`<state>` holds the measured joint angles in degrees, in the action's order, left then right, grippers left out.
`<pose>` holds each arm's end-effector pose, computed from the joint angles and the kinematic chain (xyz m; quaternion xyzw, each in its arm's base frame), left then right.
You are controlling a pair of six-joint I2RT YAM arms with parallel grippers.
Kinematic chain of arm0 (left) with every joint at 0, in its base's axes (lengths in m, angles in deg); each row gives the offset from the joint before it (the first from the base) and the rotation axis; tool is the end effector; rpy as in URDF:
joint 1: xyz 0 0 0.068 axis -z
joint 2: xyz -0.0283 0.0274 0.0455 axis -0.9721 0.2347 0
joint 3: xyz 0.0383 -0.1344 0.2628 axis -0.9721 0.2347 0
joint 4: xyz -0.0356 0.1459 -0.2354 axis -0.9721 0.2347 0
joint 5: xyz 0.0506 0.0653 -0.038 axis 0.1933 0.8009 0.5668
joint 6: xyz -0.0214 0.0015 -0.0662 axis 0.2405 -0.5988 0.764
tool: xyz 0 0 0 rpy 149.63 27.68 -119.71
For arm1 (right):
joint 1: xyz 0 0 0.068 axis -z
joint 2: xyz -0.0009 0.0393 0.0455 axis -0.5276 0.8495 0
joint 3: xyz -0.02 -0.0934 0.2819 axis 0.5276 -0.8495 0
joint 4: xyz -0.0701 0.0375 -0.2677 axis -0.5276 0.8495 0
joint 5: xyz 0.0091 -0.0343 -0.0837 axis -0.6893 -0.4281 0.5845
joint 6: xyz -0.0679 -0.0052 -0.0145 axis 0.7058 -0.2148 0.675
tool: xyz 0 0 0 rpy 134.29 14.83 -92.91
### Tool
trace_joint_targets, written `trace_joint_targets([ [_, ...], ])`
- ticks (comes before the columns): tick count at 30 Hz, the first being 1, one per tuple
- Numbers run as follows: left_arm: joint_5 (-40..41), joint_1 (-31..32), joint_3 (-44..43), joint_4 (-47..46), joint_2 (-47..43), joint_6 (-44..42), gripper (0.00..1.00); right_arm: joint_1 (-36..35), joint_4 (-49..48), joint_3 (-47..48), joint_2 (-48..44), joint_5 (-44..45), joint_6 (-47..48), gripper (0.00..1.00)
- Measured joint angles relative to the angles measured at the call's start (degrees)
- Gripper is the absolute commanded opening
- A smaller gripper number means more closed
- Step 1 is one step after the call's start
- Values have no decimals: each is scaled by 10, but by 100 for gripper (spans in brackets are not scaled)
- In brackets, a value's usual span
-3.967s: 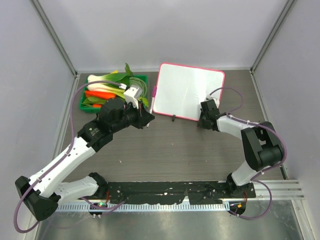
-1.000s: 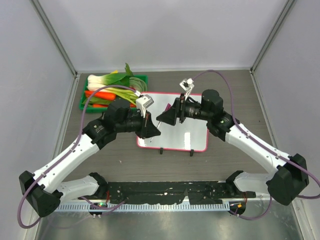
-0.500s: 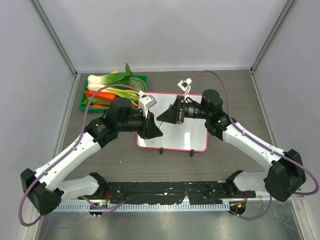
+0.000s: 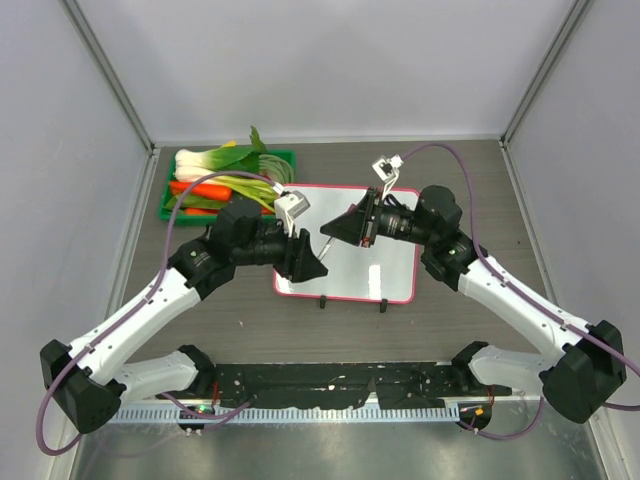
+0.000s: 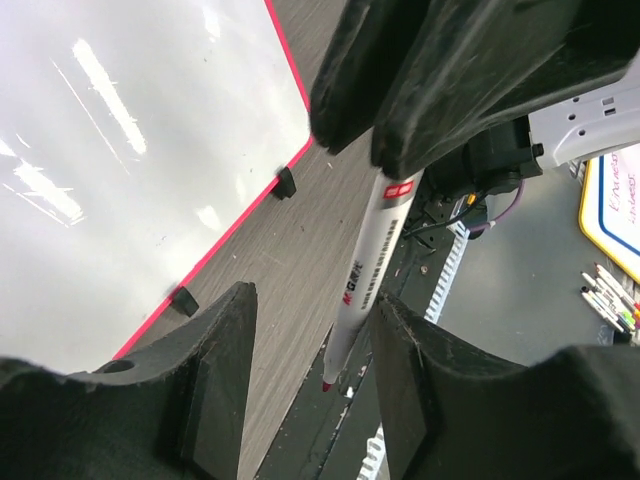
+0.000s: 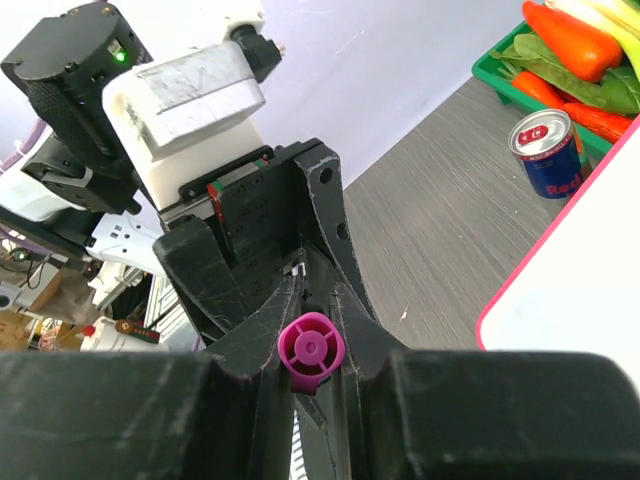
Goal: Write a sentence on the whiteboard
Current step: Move the whiteboard stand to the center of the board.
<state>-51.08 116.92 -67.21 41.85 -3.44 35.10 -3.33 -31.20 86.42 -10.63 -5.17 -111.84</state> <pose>0.1795 -0.1893 0.3611 0.2784 0.7865 -0.4398 0.3323 0.2177 0.1968 0.3768 -0.2176 0.6602 0.5948 0.4038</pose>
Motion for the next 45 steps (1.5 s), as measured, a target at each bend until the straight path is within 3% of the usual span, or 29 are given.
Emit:
trace_joint_targets([
  [3, 0, 0, 9, -6, 0, 7, 40, 0, 9, 0, -9, 12, 2, 1],
  [8, -5, 1, 21, -23, 0, 20, 1, 0, 24, -2, -10, 29, 9, 1],
  [9, -9, 2, 23, -26, -1, 19, 0, 1, 26, -3, -10, 34, 10, 2],
  [11, -13, 5, 24, -30, -5, 13, 0, 2, 33, -3, -10, 39, 7, 14],
  [12, -12, 7, 26, -30, -7, 11, 0, 3, 36, -3, -11, 40, 7, 28],
  [13, -11, 7, 27, -30, -10, 10, 0, 2, 40, -2, -12, 42, 8, 35],
  [14, -11, 7, 27, -29, -12, 9, 0, 2, 44, -2, -14, 43, 9, 52],
  [16, 0, 7, 27, -28, -17, 12, 0, 2, 66, -2, -20, 46, 24, 71],
  [17, 6, 5, 27, -28, -20, 13, 0, 2, 77, -2, -24, 48, 30, 79],
  [19, 19, 0, 27, -27, -28, 13, 0, 3, 95, -3, -36, 55, 40, 83],
  [33, 10, -5, 27, -13, -35, 11, 0, 3, 122, -20, -81, 56, 53, 85],
  [40, -47, -5, 27, -24, -32, 14, 0, 3, 68, -35, -56, -3, 28, 62],
  [45, -83, -5, 27, -30, -18, 15, 0, 2, 31, -39, -30, -45, 4, 52],
])
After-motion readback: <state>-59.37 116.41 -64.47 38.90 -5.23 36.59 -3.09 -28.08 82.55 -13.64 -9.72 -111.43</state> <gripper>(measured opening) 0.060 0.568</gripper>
